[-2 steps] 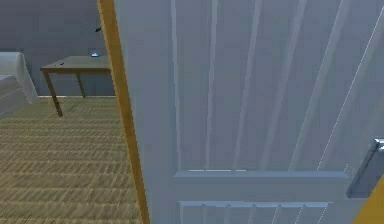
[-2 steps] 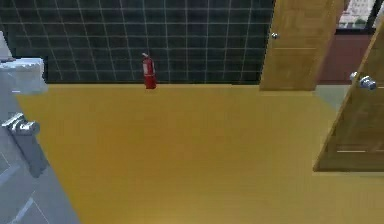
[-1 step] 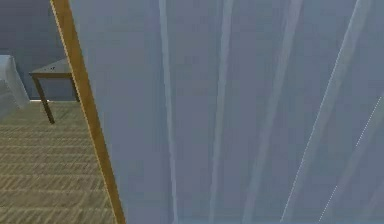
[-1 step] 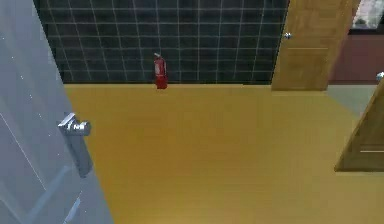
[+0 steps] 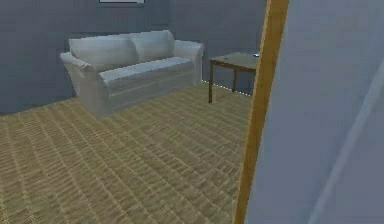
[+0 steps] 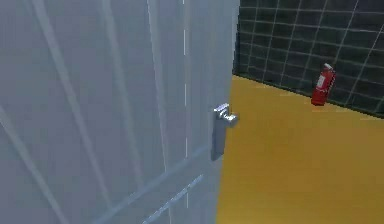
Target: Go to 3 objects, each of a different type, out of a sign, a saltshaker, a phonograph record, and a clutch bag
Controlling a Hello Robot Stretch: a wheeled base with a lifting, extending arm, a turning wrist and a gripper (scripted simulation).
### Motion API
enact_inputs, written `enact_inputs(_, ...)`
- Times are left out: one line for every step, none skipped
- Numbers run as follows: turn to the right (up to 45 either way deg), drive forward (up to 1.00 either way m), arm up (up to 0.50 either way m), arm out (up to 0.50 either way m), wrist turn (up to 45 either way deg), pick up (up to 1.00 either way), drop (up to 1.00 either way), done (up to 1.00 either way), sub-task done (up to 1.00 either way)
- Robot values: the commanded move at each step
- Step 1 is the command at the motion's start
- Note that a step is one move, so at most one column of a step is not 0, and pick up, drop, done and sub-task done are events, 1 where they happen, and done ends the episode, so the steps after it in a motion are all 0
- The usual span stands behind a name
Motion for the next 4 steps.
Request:
enact_inputs(-33.0,0.00,0.00,0.00,0.0,0.00,0.00,0.00,0.00)
enact_inputs(0.0,0.40,0.00,0.00,0.0,0.00,0.00,0.00,0.00)
enact_inputs(33.0,0.00,0.00,0.00,0.0,0.00,0.00,0.00,0.00)
enact_inputs(0.0,0.30,0.00,0.00,0.0,0.00,0.00,0.00,0.00)
